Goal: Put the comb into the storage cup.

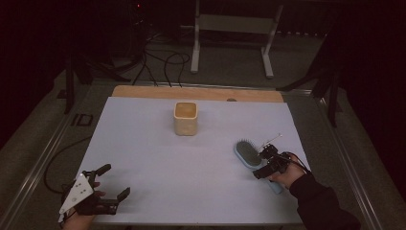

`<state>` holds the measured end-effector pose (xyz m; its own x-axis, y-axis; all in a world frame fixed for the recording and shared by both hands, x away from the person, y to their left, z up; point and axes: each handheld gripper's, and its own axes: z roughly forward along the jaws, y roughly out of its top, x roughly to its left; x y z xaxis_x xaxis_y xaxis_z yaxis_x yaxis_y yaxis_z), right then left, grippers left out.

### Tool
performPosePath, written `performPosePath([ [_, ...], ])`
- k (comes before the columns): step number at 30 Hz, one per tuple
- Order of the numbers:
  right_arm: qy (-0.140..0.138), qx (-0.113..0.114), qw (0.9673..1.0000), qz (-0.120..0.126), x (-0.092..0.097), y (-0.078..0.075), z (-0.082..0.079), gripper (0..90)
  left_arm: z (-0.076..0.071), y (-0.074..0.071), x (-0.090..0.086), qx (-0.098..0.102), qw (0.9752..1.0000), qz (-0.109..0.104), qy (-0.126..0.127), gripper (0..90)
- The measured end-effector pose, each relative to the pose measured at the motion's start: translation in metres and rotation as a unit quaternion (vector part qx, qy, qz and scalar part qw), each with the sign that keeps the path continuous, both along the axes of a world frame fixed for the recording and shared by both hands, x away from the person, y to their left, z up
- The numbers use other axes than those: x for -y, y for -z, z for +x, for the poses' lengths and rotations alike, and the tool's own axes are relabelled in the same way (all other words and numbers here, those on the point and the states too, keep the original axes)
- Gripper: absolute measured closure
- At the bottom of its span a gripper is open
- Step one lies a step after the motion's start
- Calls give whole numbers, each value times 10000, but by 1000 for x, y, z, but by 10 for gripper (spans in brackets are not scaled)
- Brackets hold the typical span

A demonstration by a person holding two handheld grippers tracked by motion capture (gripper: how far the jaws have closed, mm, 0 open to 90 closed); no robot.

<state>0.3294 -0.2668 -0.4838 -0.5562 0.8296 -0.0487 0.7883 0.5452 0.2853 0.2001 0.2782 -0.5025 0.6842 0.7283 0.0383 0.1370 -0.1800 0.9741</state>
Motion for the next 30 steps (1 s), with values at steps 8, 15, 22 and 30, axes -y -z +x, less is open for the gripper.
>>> performPosePath([
  [8,-124,-64,9997,-212,-7,2,3,183,0,0,0,2,10000,2,-8,0],
  [15,-114,-62,9995,-275,-10,1,6,351,0,0,0,11,10000,8,-13,0],
  [22,-97,-171,9995,-262,-9,3,8,449,0,0,-1,3,10000,-3,-19,0],
  [30,-122,-418,9988,-234,-10,5,12,560,0,0,-1,5,10000,-6,-21,0],
])
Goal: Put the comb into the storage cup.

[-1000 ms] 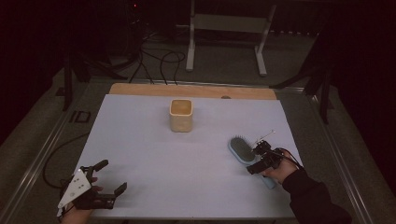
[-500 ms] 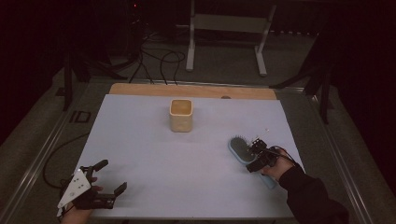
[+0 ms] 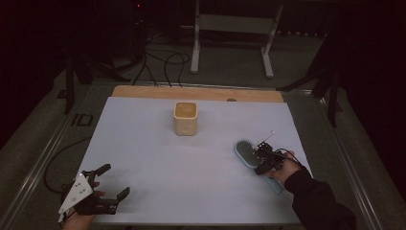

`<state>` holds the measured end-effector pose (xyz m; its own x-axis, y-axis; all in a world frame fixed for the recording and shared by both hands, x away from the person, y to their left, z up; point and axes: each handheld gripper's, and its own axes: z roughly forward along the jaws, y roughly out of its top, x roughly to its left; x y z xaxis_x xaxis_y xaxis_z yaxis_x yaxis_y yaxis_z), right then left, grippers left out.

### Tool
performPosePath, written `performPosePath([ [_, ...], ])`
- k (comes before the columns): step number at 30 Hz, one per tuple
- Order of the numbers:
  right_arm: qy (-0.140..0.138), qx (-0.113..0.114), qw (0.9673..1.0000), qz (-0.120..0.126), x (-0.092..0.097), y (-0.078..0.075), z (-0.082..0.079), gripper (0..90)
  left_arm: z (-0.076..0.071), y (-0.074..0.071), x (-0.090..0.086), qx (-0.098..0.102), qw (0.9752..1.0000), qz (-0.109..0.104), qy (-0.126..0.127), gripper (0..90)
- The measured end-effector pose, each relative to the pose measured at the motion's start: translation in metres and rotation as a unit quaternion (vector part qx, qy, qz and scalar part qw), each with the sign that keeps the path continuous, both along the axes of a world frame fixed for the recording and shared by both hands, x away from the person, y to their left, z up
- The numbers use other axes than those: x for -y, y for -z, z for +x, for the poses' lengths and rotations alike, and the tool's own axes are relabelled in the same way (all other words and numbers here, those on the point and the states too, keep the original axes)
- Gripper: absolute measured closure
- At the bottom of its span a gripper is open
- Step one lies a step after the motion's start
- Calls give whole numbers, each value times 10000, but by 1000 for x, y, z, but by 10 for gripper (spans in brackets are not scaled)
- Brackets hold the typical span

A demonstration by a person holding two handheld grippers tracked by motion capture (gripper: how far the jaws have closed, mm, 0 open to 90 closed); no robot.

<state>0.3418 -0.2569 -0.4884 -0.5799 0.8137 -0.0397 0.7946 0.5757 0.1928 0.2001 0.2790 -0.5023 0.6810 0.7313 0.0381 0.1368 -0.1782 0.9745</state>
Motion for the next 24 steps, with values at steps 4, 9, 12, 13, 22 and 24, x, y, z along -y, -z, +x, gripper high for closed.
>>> performPosePath([
  [4,-35,-161,9999,1,1,1,2,615,0,0,0,-3,10000,0,1,0],
  [9,214,-232,9995,25,2,1,3,643,0,0,0,-8,10000,-6,7,0],
  [12,171,-198,9997,-13,0,1,2,664,0,0,0,-10,10000,-8,9,0],
  [13,161,-188,9997,-31,0,2,2,670,0,0,0,-15,10000,-10,13,0],
  [22,136,7,9999,-45,-2,3,-5,700,0,1,0,-21,10000,-1,25,0],
  [24,139,48,9999,-22,-1,2,-6,701,0,1,0,-26,10000,-8,23,0],
])
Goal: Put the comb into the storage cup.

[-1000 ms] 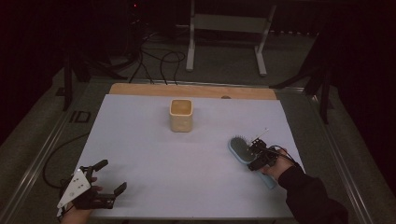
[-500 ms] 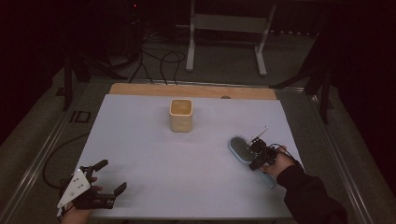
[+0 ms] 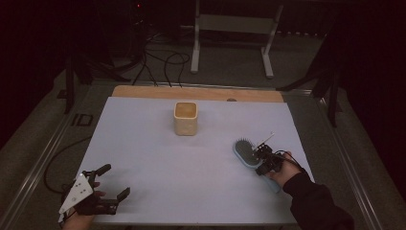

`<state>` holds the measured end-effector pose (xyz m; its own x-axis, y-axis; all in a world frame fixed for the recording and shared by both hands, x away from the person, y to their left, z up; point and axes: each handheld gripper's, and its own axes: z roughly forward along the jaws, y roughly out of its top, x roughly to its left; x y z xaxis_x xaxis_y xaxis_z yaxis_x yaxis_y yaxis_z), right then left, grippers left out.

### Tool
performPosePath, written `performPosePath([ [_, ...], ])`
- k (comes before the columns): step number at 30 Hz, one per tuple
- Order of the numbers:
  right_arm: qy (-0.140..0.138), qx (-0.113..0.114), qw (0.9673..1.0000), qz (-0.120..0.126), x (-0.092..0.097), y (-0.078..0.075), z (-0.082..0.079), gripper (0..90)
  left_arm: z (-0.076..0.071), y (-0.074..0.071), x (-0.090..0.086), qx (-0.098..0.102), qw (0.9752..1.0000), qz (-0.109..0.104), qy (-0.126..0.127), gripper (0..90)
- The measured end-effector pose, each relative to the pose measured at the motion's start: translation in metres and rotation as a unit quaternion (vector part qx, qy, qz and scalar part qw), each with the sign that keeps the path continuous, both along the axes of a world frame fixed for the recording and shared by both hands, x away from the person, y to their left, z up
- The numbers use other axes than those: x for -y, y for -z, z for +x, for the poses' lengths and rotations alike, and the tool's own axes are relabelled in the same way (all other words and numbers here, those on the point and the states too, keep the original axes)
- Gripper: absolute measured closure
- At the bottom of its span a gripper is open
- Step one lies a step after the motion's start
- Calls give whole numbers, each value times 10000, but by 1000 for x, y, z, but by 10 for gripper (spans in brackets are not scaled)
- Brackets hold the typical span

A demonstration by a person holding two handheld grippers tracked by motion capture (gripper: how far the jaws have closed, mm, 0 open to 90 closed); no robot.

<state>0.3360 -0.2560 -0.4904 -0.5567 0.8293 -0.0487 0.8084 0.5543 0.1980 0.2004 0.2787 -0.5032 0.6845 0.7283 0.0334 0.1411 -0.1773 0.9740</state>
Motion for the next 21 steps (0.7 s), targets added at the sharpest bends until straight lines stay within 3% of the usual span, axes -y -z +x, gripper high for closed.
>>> performPosePath([
  [10,-31,335,9993,186,0,-2,-2,702,0,0,0,-7,10000,4,-8,0],
  [21,41,809,9939,743,-1,-13,-5,702,0,0,0,-11,10000,9,-3,0],
])
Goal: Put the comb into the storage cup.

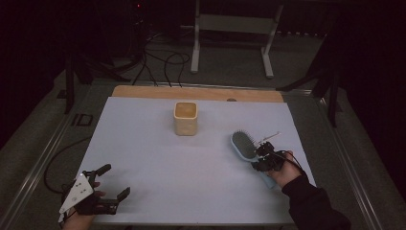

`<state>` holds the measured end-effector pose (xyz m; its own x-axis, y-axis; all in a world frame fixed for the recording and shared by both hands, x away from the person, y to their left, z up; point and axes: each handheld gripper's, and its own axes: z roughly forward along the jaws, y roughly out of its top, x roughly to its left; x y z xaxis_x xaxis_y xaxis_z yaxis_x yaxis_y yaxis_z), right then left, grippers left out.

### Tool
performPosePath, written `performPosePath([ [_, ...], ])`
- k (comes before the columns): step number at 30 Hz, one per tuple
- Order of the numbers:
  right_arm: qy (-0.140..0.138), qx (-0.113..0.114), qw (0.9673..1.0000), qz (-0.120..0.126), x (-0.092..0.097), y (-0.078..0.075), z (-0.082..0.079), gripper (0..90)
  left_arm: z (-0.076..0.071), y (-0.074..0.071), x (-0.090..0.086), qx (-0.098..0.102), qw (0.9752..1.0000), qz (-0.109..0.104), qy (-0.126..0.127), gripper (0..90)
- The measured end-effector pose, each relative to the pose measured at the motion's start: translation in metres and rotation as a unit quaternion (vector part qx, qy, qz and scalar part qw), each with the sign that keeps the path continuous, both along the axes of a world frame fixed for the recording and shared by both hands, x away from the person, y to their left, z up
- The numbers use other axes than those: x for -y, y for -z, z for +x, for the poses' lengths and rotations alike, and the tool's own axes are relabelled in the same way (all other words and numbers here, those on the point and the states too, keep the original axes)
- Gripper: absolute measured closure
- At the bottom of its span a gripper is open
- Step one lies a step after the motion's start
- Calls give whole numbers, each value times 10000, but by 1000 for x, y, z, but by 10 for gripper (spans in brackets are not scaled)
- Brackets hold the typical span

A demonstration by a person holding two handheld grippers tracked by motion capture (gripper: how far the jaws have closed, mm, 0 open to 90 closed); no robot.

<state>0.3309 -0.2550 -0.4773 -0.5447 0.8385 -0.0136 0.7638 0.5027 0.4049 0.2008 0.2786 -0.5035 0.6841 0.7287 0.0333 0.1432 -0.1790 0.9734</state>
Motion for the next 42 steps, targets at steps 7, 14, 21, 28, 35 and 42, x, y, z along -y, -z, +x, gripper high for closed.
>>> performPosePath([
  [7,-11,198,9996,192,-2,-4,-2,702,0,0,0,-4,10000,0,-4,0],
  [14,-111,356,9986,366,-7,-12,-5,702,0,0,0,-10,10000,-1,0,0],
  [21,-250,568,9957,682,-10,-19,-5,702,0,0,0,-11,10000,-13,-4,0],
  [28,-323,801,9939,683,-18,-25,-8,702,0,0,0,-16,10000,-19,-10,0],
  [35,-379,1003,9912,777,-27,-30,-9,702,0,0,-1,-14,10000,-31,-10,0],
  [42,-448,1209,9875,908,-34,-37,-10,702,0,0,0,-17,10000,-27,-12,0],
])
